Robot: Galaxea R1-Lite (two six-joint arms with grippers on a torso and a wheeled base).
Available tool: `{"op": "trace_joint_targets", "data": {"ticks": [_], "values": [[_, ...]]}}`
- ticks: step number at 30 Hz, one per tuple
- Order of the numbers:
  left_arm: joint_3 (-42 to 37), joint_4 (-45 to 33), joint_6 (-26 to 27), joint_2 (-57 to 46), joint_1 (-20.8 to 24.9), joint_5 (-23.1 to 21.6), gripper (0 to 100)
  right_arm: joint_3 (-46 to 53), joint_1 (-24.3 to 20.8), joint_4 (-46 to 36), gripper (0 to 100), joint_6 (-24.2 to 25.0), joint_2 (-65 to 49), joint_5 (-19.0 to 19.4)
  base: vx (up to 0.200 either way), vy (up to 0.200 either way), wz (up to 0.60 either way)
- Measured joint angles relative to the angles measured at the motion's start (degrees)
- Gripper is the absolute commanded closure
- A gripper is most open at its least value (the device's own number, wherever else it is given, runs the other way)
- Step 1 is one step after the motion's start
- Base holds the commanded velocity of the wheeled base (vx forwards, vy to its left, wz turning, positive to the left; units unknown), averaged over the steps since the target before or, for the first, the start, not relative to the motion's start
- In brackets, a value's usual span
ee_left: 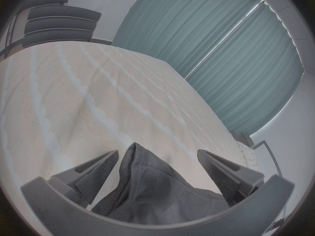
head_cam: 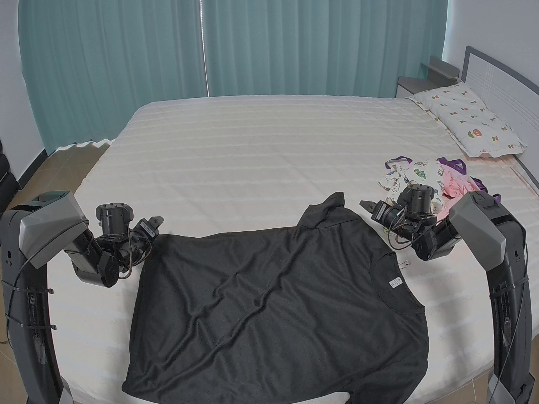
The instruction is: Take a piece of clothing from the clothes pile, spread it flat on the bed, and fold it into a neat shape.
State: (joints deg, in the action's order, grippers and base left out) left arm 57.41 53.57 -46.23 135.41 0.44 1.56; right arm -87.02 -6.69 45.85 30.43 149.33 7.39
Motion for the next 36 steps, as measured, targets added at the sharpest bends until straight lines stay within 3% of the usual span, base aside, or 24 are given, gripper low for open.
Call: {"op": "trace_joint_targets", "data": {"ticks": [16,17,36], "values": [[0.2,0.0,0.0,0.1,0.0,0.0,0,-1.9,-3.1,-4.2,0,-0.4,1.4,1.9,0.000,0.000,0.00],[0.2,0.0,0.0,0.1,0.0,0.0,0,-2.3,-3.1,-4.5,100,-0.4,1.6,1.9,0.000,0.000,0.00],[1.1,0.1,0.4,1.2,0.1,0.1,0,-3.1,-0.8,-0.4,100,-0.1,2.6,-0.4,0.000,0.000,0.00]]}}
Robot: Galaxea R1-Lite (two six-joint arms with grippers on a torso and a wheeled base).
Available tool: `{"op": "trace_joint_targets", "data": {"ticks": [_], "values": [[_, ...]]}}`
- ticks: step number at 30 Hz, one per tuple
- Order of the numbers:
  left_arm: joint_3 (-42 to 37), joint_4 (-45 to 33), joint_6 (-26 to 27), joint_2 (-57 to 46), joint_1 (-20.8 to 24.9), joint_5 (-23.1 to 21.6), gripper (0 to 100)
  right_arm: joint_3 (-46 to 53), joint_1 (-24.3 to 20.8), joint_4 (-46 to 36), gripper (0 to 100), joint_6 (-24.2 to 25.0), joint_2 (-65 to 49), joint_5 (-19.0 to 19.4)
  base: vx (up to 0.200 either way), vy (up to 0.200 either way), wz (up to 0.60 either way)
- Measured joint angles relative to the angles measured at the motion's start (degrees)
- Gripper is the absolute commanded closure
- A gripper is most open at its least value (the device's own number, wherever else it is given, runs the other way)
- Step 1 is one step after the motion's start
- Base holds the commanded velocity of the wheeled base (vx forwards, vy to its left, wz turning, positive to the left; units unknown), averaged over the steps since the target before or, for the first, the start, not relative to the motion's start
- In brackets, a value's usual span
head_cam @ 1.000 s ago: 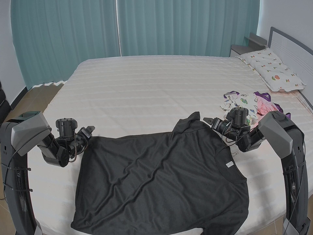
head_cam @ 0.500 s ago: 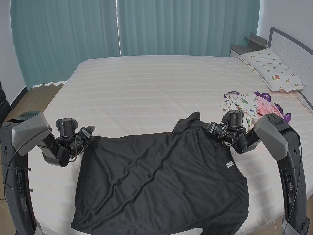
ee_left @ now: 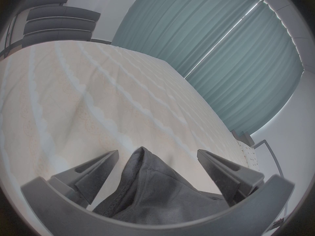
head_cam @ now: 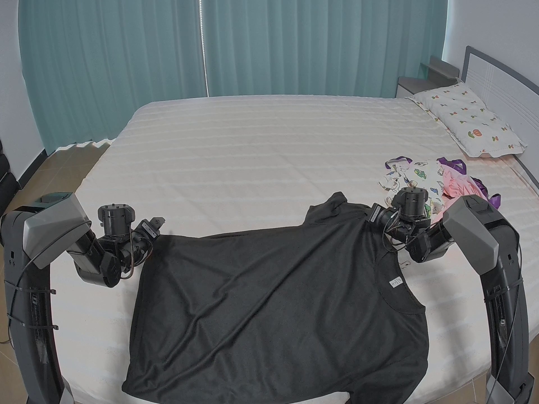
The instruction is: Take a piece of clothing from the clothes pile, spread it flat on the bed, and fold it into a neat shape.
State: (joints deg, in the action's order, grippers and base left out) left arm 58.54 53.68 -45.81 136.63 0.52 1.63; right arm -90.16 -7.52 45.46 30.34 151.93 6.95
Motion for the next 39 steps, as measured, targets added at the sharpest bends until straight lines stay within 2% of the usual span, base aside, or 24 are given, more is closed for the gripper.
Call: {"op": "trace_joint_targets", "data": {"ticks": [11,12,25,39], "values": [[1.4,0.2,0.0,1.3,0.5,0.0,0,-0.6,0.7,0.5,100,0.2,0.3,-1.3,0.000,0.000,0.00],[1.4,0.2,0.0,1.3,0.6,0.0,100,-0.6,0.7,0.5,100,0.2,0.4,-1.3,0.000,0.000,0.00],[1.6,0.5,0.1,1.4,1.8,0.1,100,-0.7,0.4,2.1,100,0.2,0.8,-1.6,0.000,0.000,0.00],[5.4,2.1,-0.1,3.0,0.0,1.5,100,-5.3,0.3,4.6,100,0.2,1.7,-5.3,0.000,0.000,0.00]]}}
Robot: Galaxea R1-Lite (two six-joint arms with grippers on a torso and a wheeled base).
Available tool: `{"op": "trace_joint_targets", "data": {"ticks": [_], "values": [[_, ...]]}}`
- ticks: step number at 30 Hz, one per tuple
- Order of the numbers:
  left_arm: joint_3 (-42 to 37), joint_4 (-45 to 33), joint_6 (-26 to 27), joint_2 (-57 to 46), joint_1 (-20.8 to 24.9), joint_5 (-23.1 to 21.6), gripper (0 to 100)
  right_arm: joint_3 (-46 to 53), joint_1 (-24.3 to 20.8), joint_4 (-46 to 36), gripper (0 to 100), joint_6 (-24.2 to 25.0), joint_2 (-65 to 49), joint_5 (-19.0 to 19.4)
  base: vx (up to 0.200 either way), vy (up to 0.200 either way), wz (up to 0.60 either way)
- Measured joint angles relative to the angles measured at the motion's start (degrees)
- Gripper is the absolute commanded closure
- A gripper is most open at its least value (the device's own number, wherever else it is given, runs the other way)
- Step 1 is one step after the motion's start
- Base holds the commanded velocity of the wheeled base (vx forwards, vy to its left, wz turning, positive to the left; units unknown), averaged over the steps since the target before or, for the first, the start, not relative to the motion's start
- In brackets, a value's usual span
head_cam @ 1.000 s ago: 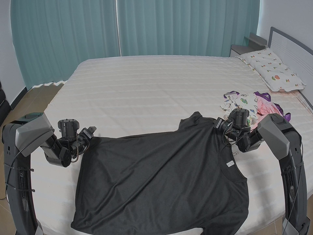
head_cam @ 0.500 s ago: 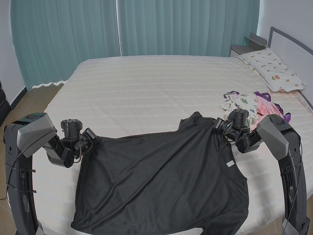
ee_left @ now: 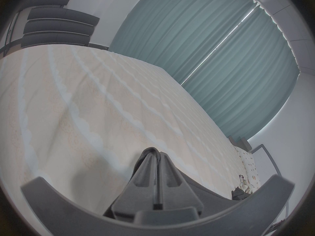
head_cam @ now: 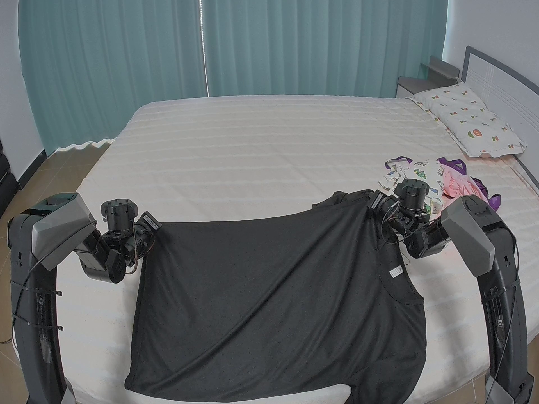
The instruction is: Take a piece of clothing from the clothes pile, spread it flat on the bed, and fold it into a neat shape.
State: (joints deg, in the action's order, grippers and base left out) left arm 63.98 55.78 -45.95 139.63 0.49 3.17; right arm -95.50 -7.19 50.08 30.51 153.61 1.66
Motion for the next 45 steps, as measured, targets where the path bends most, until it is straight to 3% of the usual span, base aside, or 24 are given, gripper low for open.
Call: {"op": "trace_joint_targets", "data": {"ticks": [23,24,25,26,36,45], "values": [[1.5,0.4,-0.3,1.5,-1.3,2.2,100,-4.3,-2.0,0.3,100,-0.2,3.9,-1.8,0.000,0.000,0.00],[1.5,0.4,-0.3,1.5,-1.3,2.2,0,-4.3,-2.0,0.2,100,-0.2,3.9,-1.8,0.000,0.000,0.00],[1.5,0.4,-0.3,1.5,-1.3,2.0,0,-4.3,-2.0,0.2,100,-0.3,4.0,-1.8,0.000,0.000,0.00],[1.5,0.4,-0.4,1.6,-1.3,1.9,0,-4.3,-1.9,0.3,0,-0.3,4.1,-1.8,0.000,0.000,0.00],[0.7,1.1,-0.3,1.5,-1.1,2.0,0,-0.1,-2.2,1.8,0,-0.6,2.0,-2.9,0.000,0.000,0.00],[-6.6,4.4,-0.7,-3.6,-1.8,0.9,0,15.1,-2.1,4.7,0,0.1,-6.6,-0.9,0.000,0.000,0.00]]}}
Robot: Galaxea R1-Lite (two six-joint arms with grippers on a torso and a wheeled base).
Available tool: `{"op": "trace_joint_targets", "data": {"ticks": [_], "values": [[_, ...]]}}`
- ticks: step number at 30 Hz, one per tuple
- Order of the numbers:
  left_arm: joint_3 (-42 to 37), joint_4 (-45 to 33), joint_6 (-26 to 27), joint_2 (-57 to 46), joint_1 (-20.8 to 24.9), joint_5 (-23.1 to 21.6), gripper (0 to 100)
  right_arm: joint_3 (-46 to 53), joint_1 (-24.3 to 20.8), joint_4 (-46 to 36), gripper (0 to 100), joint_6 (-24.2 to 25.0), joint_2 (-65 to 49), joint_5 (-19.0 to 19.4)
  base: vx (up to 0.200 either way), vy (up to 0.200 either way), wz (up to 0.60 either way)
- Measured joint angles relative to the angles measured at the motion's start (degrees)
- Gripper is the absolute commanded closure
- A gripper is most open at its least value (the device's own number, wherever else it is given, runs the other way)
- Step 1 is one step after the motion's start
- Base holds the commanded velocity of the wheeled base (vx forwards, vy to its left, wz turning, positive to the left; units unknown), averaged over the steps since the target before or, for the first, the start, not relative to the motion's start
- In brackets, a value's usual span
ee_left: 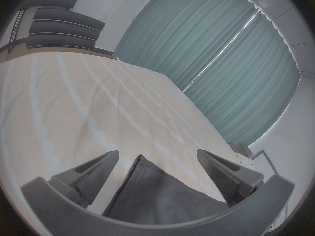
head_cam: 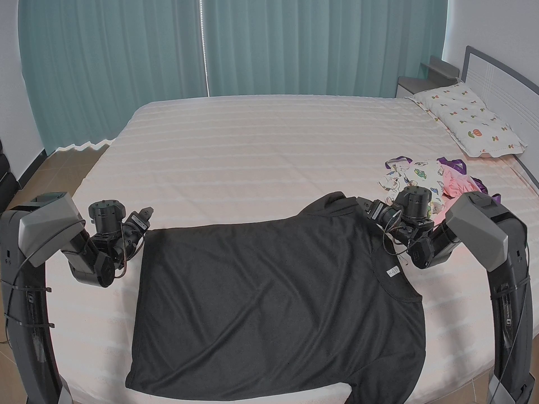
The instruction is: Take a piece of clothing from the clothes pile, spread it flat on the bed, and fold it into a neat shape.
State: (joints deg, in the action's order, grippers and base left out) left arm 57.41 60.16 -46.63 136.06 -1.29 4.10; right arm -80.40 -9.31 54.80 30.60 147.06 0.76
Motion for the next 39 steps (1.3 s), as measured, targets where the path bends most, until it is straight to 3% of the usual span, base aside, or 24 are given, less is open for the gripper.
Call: {"op": "trace_joint_targets", "data": {"ticks": [8,15,18,25,33,39], "values": [[-10.7,0.8,0.0,-9.6,-0.2,-0.9,0,18.9,0.0,6.1,0,0.5,-10.1,1.8,0.000,0.000,0.00],[-27.4,1.4,-1.0,-18.5,0.6,-3.7,0,35.9,-2.0,8.6,0,4.0,-21.4,2.5,-0.143,0.000,0.00],[-35.3,2.6,-2.6,-21.7,1.5,-5.2,0,44.1,-3.0,9.2,0,7.4,-26.2,2.7,-0.200,0.000,0.00],[-53.3,6.7,-8.0,-27.5,3.7,-10.4,0,62.9,-5.0,10.5,0,21.3,-36.3,3.2,-0.114,0.000,0.00],[-56.1,4.3,-10.0,-29.6,7.6,-11.3,0,70.9,-6.1,11.0,0,24.7,-40.9,3.3,0.000,0.000,0.00],[-56.4,1.8,-8.2,-29.6,10.9,-5.2,0,72.3,-6.2,11.0,0,24.7,-41.7,3.0,0.000,0.000,0.00]]}}
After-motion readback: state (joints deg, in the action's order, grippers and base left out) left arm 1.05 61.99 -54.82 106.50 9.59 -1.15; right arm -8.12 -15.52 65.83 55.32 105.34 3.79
